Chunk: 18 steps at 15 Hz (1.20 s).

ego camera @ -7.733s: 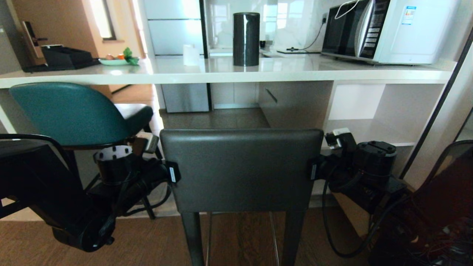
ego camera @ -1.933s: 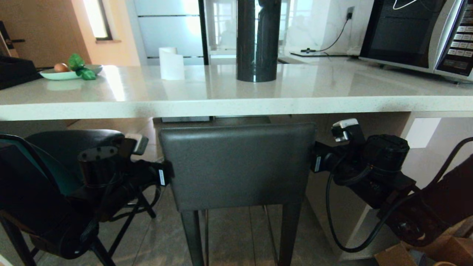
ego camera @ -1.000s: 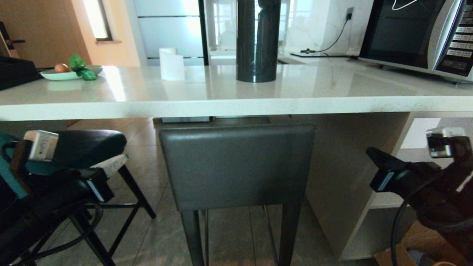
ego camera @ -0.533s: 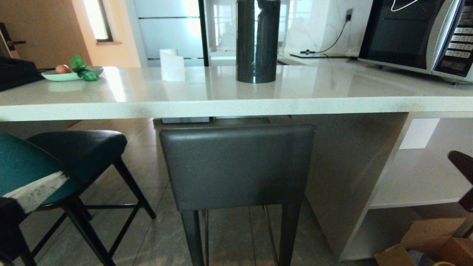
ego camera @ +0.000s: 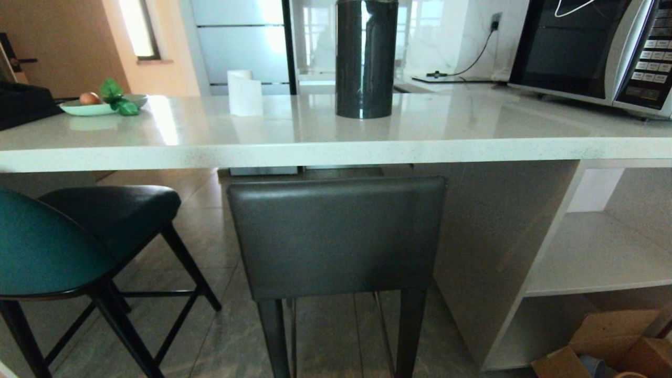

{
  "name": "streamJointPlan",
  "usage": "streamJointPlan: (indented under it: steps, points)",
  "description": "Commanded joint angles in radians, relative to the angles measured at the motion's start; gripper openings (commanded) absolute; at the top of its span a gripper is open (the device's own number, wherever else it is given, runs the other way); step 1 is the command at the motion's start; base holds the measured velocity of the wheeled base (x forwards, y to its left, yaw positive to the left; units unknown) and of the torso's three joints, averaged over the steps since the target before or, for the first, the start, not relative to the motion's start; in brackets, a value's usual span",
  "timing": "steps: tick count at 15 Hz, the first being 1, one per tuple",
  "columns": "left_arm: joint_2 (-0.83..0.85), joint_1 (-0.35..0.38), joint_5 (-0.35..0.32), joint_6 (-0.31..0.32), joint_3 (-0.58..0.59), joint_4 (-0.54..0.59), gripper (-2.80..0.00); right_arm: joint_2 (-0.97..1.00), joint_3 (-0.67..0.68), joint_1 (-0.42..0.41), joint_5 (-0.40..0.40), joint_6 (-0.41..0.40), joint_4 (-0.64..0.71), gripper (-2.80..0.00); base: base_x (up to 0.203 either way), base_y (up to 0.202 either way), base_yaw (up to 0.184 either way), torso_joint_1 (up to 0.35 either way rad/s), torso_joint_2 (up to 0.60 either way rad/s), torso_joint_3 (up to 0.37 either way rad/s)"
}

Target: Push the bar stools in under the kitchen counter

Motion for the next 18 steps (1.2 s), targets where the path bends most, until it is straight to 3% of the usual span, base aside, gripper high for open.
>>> streamJointPlan:
  steps: [1, 3, 5, 7, 10, 14, 16, 18]
  points:
    - [-0.151, 0.005, -0.025, 0.001, 0.000, 0.107, -2.80, -0.179, -0.018, -0.061, 0.035, -0.020, 0.107, -2.80, 0.000, 0.000, 0.000, 0.000, 0.00, 0.000]
    - [-0.262, 0.017, -0.119, 0.002, 0.031, 0.178, -2.80, -0.243, -0.007, -0.084, 0.120, -0.056, 0.152, -2.80, 0.000, 0.000, 0.000, 0.000, 0.00, 0.000]
    - [-0.368, 0.028, -0.164, 0.011, 0.092, 0.240, -2.80, -0.274, -0.008, -0.075, 0.128, -0.071, 0.156, -2.80, 0.000, 0.000, 0.000, 0.000, 0.00, 0.000]
    - [-0.431, 0.030, -0.165, 0.050, 0.173, 0.300, -2.80, -0.330, 0.000, -0.061, 0.138, -0.086, 0.173, -2.80, 0.000, 0.000, 0.000, 0.000, 0.00, 0.000]
    - [-0.433, 0.030, -0.092, 0.075, 0.281, 0.309, -2.80, -0.482, 0.076, -0.056, 0.209, -0.133, 0.279, -2.80, 0.000, 0.000, 0.000, 0.000, 0.00, 0.000]
    - [-0.433, 0.030, -0.079, 0.087, 0.443, 0.211, -2.80, -0.485, 0.392, -0.054, 0.246, -0.093, 0.227, -2.80, 0.000, 0.000, 0.000, 0.000, 0.00, 0.000]
    - [-0.433, 0.030, -0.079, 0.121, 0.514, 0.053, -2.80, -0.484, 0.422, -0.054, 0.349, -0.039, 0.270, -2.80, 0.000, 0.000, 0.000, 0.000, 0.00, 0.000]
    - [-0.433, 0.030, -0.077, 0.086, 0.523, 0.036, -2.80, -0.483, 0.410, -0.050, 0.373, 0.002, 0.343, -2.80, 0.000, 0.000, 0.000, 0.000, 0.00, 0.000]
